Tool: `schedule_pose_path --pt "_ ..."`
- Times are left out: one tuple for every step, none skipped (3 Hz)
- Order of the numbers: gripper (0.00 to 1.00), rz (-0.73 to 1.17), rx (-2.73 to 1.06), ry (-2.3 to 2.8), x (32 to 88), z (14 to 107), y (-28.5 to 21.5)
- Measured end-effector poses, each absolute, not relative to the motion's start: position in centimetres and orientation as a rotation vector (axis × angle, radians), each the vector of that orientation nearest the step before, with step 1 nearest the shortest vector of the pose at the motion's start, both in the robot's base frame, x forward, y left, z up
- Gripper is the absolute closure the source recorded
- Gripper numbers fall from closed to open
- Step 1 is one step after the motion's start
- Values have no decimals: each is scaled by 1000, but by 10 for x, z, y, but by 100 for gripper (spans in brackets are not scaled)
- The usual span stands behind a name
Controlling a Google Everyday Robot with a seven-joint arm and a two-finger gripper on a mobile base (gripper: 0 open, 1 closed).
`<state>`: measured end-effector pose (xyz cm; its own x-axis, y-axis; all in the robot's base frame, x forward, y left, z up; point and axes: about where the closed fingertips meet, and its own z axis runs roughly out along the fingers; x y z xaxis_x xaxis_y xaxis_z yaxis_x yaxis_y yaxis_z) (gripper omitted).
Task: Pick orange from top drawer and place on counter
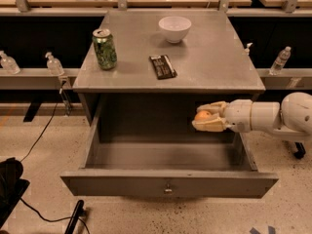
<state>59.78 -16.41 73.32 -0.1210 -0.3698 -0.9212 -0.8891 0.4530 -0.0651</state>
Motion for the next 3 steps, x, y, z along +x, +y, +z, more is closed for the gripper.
schedule_pose_path --pt "100 647 -1151 1559 586 796 -176" --pt "100 638 -1214 1455 570 840 -181" --pt "100 592 -1254 1452 561 873 -178"
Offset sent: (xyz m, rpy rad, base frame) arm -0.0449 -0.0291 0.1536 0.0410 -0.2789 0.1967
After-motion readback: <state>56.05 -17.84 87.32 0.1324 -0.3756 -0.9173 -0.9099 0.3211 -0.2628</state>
